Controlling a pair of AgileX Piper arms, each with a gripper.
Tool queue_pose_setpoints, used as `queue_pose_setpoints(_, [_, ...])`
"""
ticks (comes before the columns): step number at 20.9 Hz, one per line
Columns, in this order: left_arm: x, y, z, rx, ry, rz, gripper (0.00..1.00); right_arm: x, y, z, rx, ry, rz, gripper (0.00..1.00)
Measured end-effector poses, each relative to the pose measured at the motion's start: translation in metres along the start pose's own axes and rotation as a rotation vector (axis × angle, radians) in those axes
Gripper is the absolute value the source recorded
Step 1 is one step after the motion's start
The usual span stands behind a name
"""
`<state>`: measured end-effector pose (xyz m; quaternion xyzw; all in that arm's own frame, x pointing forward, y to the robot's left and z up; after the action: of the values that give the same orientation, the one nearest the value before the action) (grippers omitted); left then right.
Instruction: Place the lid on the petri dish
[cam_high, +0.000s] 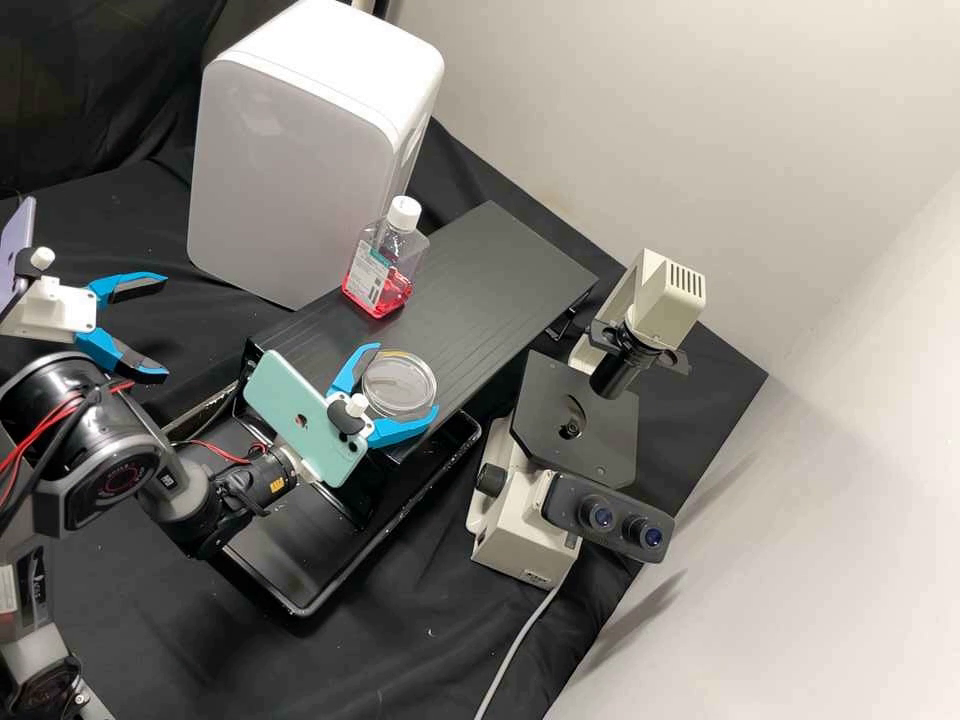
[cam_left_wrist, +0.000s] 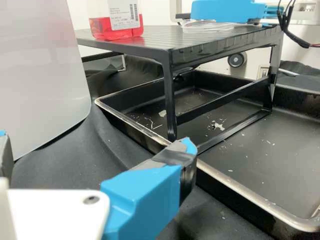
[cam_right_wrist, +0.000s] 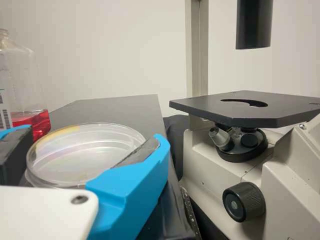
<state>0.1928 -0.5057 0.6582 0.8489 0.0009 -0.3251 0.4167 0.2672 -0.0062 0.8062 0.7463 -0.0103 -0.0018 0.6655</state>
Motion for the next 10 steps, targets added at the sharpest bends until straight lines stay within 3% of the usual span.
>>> queue_pose_setpoints(10, [0.0, 0.0, 0.0, 0.0, 0.0, 0.0, 1.0, 0.0, 0.0002, -0.0003, 0.007, 0.003, 0.003, 0.0])
